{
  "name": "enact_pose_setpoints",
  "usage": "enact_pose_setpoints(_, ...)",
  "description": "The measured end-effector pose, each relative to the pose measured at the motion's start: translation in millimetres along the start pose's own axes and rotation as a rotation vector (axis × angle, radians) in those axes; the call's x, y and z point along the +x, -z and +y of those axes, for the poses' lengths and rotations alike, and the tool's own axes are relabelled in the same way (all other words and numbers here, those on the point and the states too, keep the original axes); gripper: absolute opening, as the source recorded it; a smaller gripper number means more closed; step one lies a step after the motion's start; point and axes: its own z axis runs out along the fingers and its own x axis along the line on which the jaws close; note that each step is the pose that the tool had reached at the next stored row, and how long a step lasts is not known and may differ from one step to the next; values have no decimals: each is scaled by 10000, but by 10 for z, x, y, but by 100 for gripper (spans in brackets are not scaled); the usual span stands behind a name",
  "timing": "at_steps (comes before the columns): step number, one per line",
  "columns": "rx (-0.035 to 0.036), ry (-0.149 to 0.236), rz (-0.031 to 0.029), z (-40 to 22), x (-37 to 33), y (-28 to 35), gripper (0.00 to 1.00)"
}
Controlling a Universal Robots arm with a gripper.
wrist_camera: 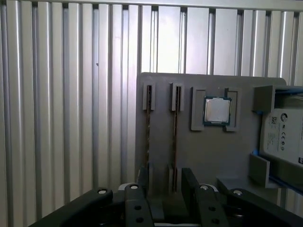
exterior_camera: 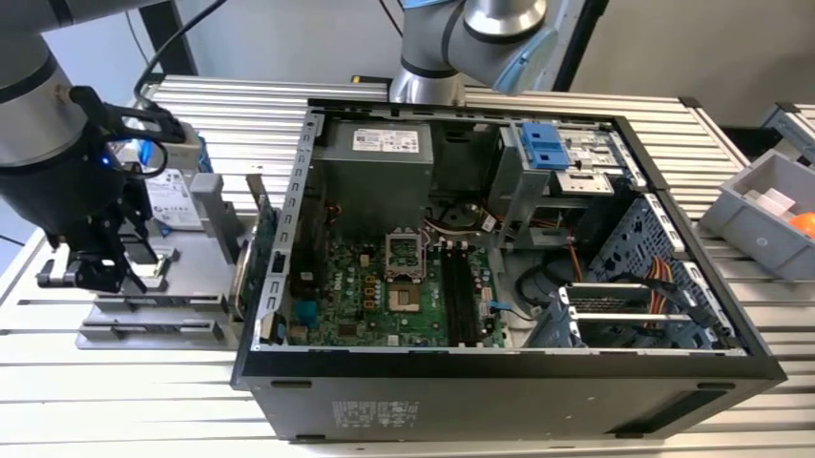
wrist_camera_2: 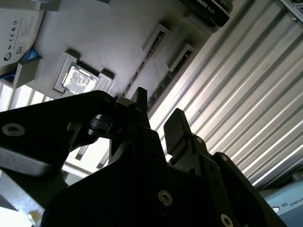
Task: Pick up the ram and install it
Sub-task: 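Pick up the ram and move it above insertion slot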
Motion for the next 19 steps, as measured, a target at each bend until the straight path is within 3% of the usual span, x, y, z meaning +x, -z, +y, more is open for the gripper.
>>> enact_pose_setpoints(9, -28, 10, -3, 19, 3, -70, 100)
enact_pose_setpoints(19, -19, 238, -4, 59, 19, -101, 100)
